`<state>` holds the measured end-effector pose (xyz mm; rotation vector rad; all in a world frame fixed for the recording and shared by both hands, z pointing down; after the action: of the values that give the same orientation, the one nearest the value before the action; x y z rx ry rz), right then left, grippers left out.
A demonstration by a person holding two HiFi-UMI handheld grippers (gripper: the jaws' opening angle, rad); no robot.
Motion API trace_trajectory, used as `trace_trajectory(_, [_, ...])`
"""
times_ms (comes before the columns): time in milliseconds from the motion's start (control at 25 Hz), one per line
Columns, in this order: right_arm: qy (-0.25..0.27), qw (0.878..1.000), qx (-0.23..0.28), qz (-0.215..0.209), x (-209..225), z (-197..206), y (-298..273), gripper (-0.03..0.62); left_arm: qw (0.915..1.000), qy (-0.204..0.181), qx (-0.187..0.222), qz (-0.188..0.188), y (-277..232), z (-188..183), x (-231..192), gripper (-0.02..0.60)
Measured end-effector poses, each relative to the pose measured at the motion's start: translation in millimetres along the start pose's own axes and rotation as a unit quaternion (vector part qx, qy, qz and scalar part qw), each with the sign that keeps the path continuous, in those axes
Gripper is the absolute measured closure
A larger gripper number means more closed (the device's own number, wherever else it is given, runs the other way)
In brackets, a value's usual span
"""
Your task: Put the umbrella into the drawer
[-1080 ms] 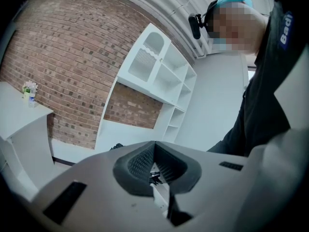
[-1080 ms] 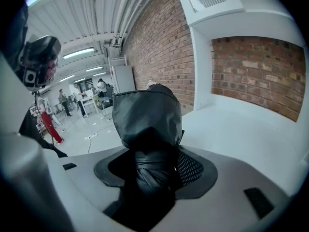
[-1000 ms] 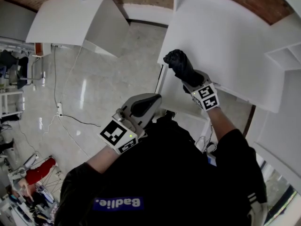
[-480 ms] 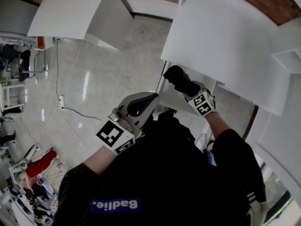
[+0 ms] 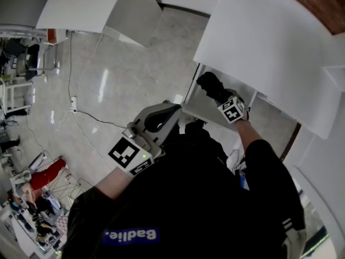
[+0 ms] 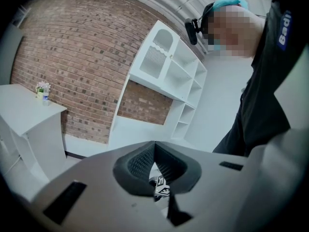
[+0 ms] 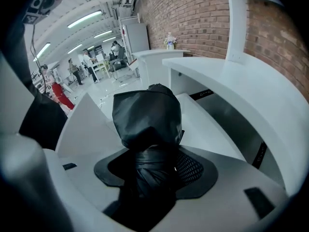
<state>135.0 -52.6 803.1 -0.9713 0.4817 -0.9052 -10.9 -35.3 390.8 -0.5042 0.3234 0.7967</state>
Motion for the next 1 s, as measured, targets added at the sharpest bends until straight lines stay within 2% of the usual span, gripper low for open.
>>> trace_trajectory(480, [-0.038,0.997,-0.062,-0.002,21,30,-61,0.327,0.9989,0.028,-0.003,-0.037,15,8,-28,0.58])
trace_trajectory(680, [-0.043,0.997,-0.064,-0.006,23,36,-76,0.327,0.998,0.031,-0.007,-0.054,24,10,-39,0.58])
trace_trajectory(840, [-0.049,0.996,-0.079,-0.006,24,41,-84,0.326,0.9976,0.034,-0.013,-0.058,28,14,-44,0.58])
trace_trajectory(1000, [-0.051,0.992,-0.117,-0.002,23,53,-83,0.326,0.9976,0.035,-0.017,-0.057,28,12,-42,0.58])
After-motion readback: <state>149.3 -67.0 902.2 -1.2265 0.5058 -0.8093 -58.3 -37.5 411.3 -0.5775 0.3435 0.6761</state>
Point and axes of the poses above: the fingertips, and each gripper's own axes: y backward along the fingers, x to its right, z out of its underside, the point moved 1 cm from there along y, backward along the fingers, and after that the axes turned 7 degrees about y, right-handed, at the moved point
